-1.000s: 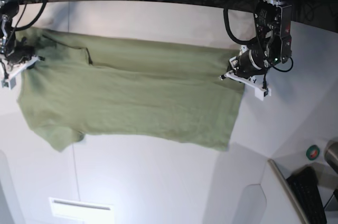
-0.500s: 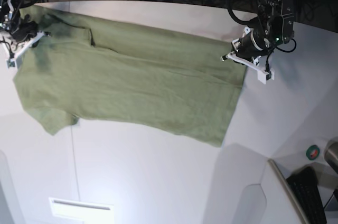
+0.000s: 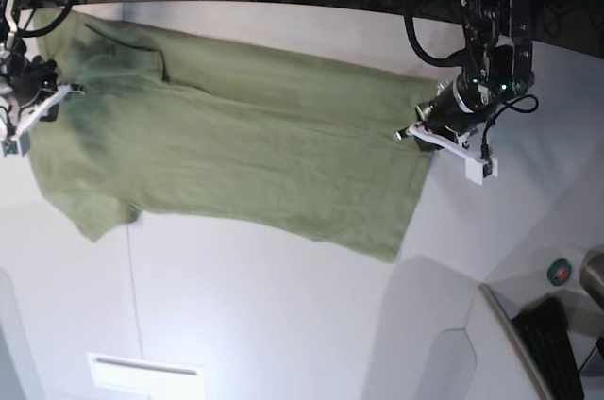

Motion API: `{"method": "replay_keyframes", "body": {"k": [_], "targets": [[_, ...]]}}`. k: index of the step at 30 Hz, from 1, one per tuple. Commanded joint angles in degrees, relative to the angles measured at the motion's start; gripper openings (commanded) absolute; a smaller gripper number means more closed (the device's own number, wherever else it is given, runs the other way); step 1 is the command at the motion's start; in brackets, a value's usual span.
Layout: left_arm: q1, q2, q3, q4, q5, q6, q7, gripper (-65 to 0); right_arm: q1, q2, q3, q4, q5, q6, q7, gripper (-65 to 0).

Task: Layout the t-shirt on the table in an organized manner, then fold the t-shirt properly
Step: 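Drag the shirt with both grippers further along the table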

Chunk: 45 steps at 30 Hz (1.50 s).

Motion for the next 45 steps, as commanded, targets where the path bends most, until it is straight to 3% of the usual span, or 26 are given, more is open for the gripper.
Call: {"method": "replay_keyframes", "body": {"k": [1,5,12,15,26,37,45], "targets": [[-1.0,-0.4,0.0,-1.5,-0.4,-0.2,-0.6,-65.0,1.7,0.7,0.3,-1.1,-0.2,0.0,0.6,-65.0],[-2.1,-0.5,-0.1,-7.1,-0.3,-0.3,-0.7,-65.0,4.0,0.8,0.3,-6.9,-0.2,0.0,0.6,-65.0],[1.4,-0.7,-0.2,-7.9,-0.2,-0.3,-0.7,-65.0,4.0,0.4,0.2,-11.7,-0.2,0.1,0.9,-65.0],[3.8,-0.5,-0.2,-7.5,-0.2,-0.3,-0.8,-65.0,3.8,0.7,-3.1,-11.9,-0.2,0.1,0.9,-65.0],[9.6,-0.7,-0.6,-0.6,-0.4,-0.2,-0.8,-65.0,-0.3,0.6,-6.1,-8.4,-0.2,-0.3,0.9,-65.0],[11.4,-0.7,-9.6,2.6,-0.4,-0.4,-0.3,-65.0,0.1,0.8,-4.4,-8.1,-0.2,-0.3,0.9,-65.0],[10.8,-0.5,-9.3,6.5,-0.6,-0.5,-0.2,-65.0,-2.1,1.1,-4.4,2.2,-0.2,-0.4,0.6,-65.0]]}}
